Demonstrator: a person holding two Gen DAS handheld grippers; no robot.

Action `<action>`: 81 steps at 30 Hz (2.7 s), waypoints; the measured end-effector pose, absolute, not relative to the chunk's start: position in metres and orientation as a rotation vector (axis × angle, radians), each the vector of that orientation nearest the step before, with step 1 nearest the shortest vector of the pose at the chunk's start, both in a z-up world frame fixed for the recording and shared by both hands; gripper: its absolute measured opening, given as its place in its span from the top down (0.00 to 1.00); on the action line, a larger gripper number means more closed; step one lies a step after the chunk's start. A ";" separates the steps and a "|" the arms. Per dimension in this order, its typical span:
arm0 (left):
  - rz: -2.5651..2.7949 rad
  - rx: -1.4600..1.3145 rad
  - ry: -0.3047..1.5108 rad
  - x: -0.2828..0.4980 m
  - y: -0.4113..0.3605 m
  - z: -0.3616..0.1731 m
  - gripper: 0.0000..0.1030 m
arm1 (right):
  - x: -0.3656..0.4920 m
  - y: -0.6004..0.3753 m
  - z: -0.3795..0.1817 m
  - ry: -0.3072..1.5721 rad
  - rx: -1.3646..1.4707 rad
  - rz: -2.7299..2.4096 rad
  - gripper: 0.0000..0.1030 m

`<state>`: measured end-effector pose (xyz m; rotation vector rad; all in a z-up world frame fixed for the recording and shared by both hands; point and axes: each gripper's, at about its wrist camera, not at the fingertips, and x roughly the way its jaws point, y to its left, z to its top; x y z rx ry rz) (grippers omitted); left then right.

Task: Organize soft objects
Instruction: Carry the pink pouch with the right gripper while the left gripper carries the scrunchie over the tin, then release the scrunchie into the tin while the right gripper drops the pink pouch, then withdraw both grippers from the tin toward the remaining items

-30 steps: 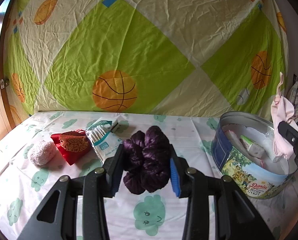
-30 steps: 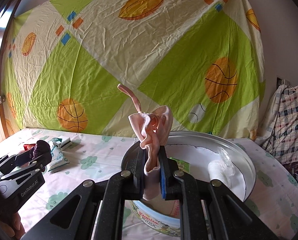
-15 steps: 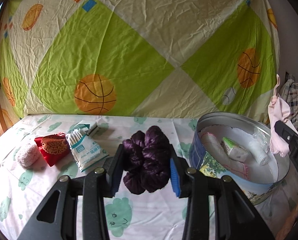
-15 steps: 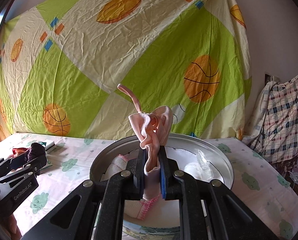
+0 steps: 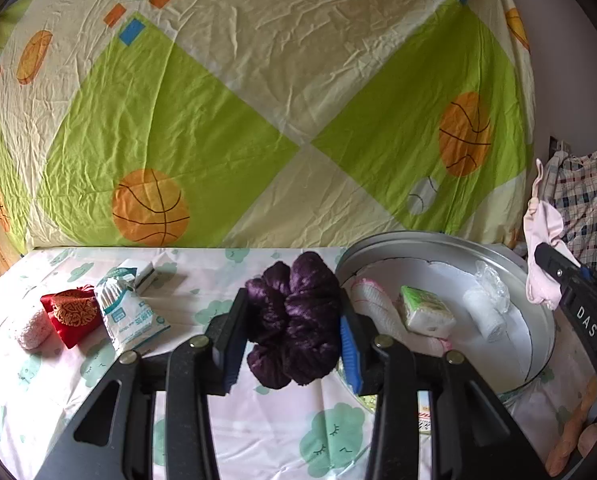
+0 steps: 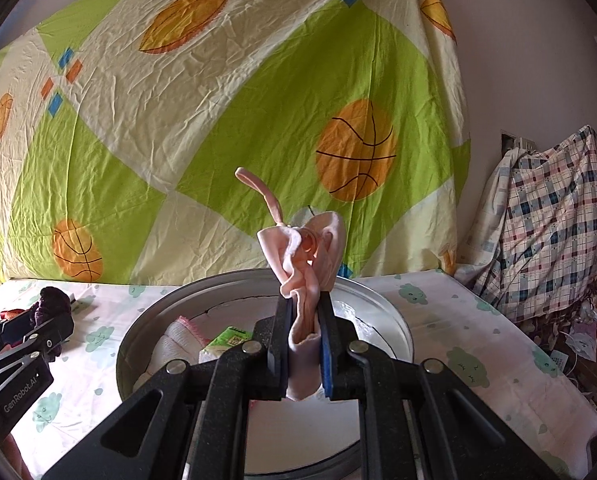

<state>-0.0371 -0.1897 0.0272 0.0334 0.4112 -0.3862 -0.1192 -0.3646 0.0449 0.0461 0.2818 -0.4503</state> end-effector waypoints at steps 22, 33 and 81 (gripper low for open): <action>-0.516 0.108 0.462 -0.044 -0.283 0.021 0.62 | -0.096 -0.426 0.028 0.415 0.079 -0.558 0.87; -0.503 0.161 0.513 -0.038 -0.300 0.004 0.62 | -0.082 -0.439 0.013 0.520 0.156 -0.509 0.87; -0.317 0.132 0.355 -0.045 -0.262 0.013 0.00 | -0.119 -0.429 0.038 0.239 0.177 -0.542 0.22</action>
